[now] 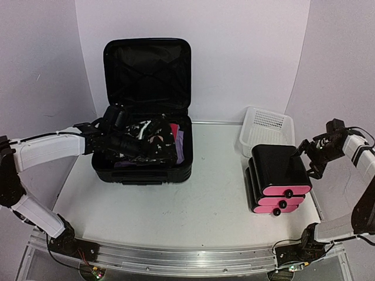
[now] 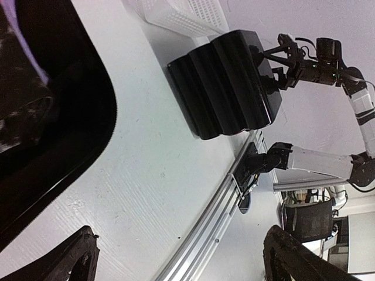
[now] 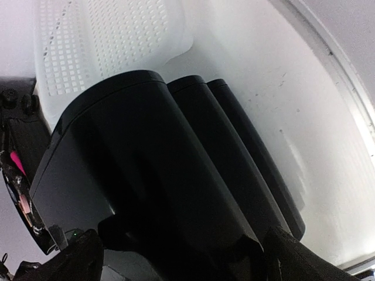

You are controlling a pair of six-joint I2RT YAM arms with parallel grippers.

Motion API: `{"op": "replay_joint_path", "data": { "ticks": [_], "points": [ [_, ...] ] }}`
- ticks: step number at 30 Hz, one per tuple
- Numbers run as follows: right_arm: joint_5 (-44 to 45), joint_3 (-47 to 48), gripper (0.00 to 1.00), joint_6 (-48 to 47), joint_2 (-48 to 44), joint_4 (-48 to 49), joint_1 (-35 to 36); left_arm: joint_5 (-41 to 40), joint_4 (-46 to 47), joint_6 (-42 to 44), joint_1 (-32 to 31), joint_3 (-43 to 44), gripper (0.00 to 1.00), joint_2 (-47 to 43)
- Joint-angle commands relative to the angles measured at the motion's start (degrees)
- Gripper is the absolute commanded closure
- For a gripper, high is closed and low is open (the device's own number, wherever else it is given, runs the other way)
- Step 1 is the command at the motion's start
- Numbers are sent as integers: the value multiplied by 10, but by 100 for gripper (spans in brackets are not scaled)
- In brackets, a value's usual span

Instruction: Open, take out, and arrange the luggage

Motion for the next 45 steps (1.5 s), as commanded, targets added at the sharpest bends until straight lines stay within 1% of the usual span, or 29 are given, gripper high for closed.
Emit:
{"op": "replay_joint_path", "data": {
  "ticks": [1, 5, 9, 12, 15, 19, 28, 30, 34, 37, 42, 45],
  "points": [
    [-19, -63, 5, 134, -32, 57, 92, -4, 57, -16, -50, 69, 2, 55],
    [27, -85, 4, 211, -44, 112, 184, 4, 61, -21, -87, 125, 2, 115],
    [68, -106, 4, 267, -51, 169, 253, 12, 63, -30, -109, 173, 2, 170],
    [85, -102, 3, 284, -39, 190, 299, 25, 65, -42, -117, 206, 2, 203],
    [98, -88, 2, 278, -29, 196, 337, 48, 66, -51, -123, 240, 3, 244],
    [90, -77, 2, 264, -24, 197, 360, 64, 68, -64, -129, 284, 4, 291],
    [89, -100, 2, 292, -22, 235, 406, 67, 69, -84, -129, 379, 15, 389],
    [86, -99, 3, 291, -16, 243, 413, 63, 69, -84, -127, 404, 19, 405],
    [77, -93, 8, 293, 3, 263, 425, 50, 63, -81, -104, 460, 27, 444],
    [80, -87, 8, 294, 15, 274, 438, 50, 61, -86, -81, 503, 33, 475],
    [82, -85, 7, 295, 30, 290, 452, 68, 56, -79, -59, 583, 34, 522],
    [78, -84, 4, 287, 33, 297, 458, 77, 54, -78, -57, 629, 34, 547]
  ]
}}
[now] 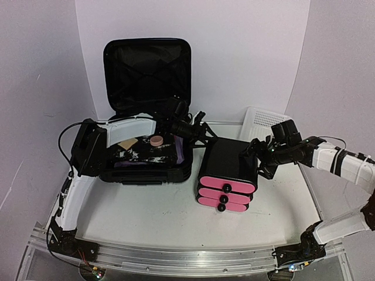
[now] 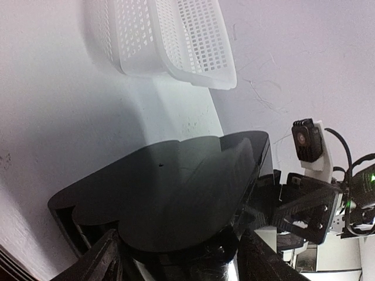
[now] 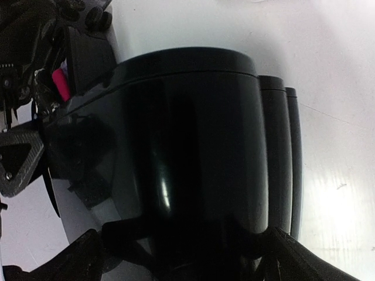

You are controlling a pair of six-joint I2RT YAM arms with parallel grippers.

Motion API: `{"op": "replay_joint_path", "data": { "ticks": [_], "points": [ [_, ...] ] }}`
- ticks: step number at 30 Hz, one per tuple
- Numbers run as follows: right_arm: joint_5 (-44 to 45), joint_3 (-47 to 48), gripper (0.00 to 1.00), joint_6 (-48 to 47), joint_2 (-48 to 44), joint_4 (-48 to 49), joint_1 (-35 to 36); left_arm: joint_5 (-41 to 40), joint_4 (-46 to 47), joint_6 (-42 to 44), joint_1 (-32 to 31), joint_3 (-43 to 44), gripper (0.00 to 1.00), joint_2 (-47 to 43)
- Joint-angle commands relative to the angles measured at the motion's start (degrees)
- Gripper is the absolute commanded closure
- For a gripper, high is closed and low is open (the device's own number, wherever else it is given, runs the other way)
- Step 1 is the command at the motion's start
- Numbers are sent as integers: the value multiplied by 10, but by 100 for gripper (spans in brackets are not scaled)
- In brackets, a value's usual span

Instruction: Open, take out, and arrange the luggage

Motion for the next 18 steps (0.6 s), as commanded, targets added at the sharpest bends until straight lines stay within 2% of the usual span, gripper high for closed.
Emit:
{"op": "replay_joint_path", "data": {
  "ticks": [1, 5, 11, 14, 18],
  "points": [
    [-38, 4, 3, -30, 19, 0, 25, 24, 41, 25, -12, 88, 34, 27],
    [-36, 14, 2, -91, 16, -18, 26, -10, -38, 80, -3, 124, 25, 23],
    [58, 104, 2, -271, 17, -215, 26, -88, -172, 198, 26, 83, 6, -84],
    [76, 124, 2, -319, 5, -249, 25, -126, -203, 240, 29, 21, 3, -169],
    [77, 142, 2, -356, 0, -269, 26, -174, -188, 271, 16, -119, 1, -292]
  ]
}}
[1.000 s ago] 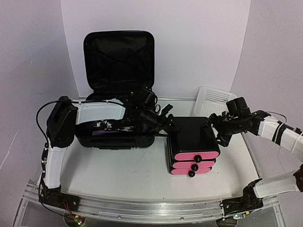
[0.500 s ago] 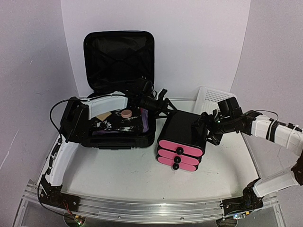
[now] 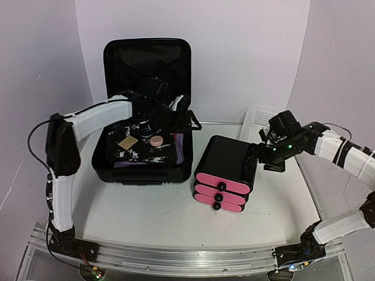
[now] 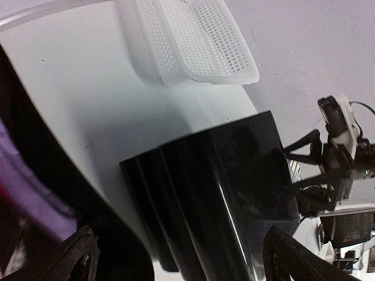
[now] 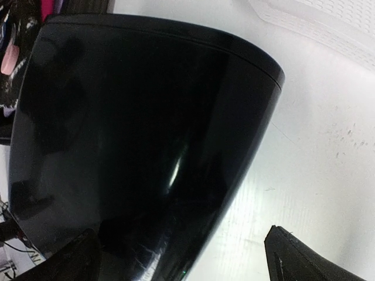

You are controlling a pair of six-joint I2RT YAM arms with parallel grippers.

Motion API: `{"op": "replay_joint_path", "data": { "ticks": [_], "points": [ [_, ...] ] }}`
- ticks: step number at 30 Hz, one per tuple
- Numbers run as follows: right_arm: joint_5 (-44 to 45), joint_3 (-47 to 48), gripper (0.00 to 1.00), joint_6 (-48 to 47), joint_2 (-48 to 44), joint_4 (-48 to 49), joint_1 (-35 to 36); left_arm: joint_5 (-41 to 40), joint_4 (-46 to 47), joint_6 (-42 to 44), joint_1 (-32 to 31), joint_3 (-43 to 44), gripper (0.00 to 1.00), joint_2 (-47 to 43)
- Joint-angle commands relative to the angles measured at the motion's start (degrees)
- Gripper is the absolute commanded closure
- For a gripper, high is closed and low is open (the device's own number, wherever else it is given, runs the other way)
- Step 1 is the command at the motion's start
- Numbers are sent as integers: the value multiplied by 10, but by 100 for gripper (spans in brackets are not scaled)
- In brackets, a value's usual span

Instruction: Open, take out, and arrange the luggage

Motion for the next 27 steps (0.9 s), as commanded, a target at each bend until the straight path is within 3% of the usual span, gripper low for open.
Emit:
{"op": "replay_joint_path", "data": {
  "ticks": [1, 5, 7, 10, 13, 16, 18, 22, 27],
  "points": [
    [26, 37, 2, -96, -15, -76, 3, -83, 3, 81, -22, -132, 1, -184],
    [32, 61, 2, -113, 2, -97, 3, -153, 129, 73, -77, -309, 4, -318],
    [38, 67, 2, -122, 6, -98, 3, -175, 228, 48, -112, -426, 10, -373],
    [47, 77, 2, -129, 15, -99, 3, -239, 327, 17, -178, -505, 22, -397],
    [32, 86, 2, -126, 30, -99, 3, -285, 349, -18, -238, -510, 29, -363],
    [13, 83, 2, -120, 42, -97, 3, -292, 403, -46, -274, -507, 31, -320],
    [11, 79, 2, -116, 49, -97, 3, -299, 423, -41, -301, -495, 29, -289],
    [7, 69, 2, -109, 43, -96, 3, -317, 424, -70, -323, -457, 16, -220],
    [7, 48, 2, -103, 20, -91, 3, -331, 423, -119, -325, -423, 16, -171]
  ]
}}
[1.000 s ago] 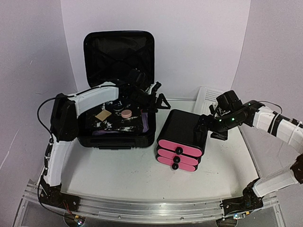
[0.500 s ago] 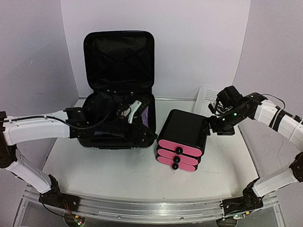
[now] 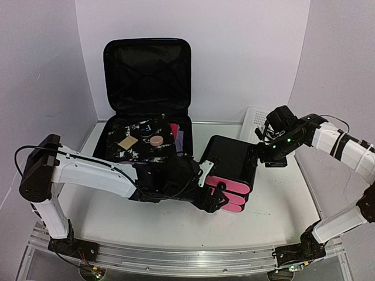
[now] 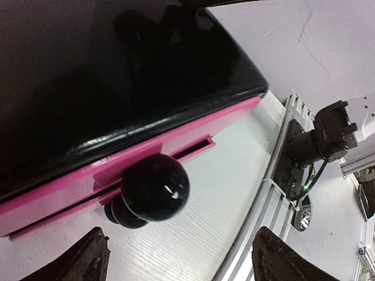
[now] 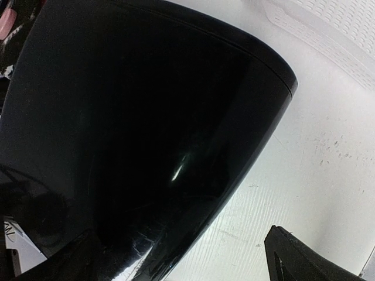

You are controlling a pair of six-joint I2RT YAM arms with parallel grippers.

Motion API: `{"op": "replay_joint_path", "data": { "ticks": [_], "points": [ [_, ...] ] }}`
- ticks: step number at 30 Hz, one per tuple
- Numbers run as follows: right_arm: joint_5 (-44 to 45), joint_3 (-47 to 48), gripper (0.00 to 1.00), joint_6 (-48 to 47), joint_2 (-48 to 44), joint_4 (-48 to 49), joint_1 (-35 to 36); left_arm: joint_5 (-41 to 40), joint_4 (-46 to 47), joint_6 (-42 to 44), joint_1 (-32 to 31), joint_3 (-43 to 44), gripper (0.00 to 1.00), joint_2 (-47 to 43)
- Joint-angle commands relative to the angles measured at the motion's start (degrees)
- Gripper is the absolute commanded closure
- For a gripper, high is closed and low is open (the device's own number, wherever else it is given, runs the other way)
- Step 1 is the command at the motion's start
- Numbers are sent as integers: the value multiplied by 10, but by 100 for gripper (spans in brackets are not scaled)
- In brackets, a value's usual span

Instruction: Open, take out, and arrange the luggage

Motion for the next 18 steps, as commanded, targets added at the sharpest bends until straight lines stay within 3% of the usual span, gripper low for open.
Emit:
{"op": "replay_joint_path", "data": {
  "ticks": [1, 18],
  "points": [
    [3, -23, 2, 6, -21, -5, 3, -30, 39, -50, 4, 58, 18, 27],
    [4, -55, 2, 20, -58, 2, 3, -109, -1, -55, 4, 93, 54, 52]
  ]
}}
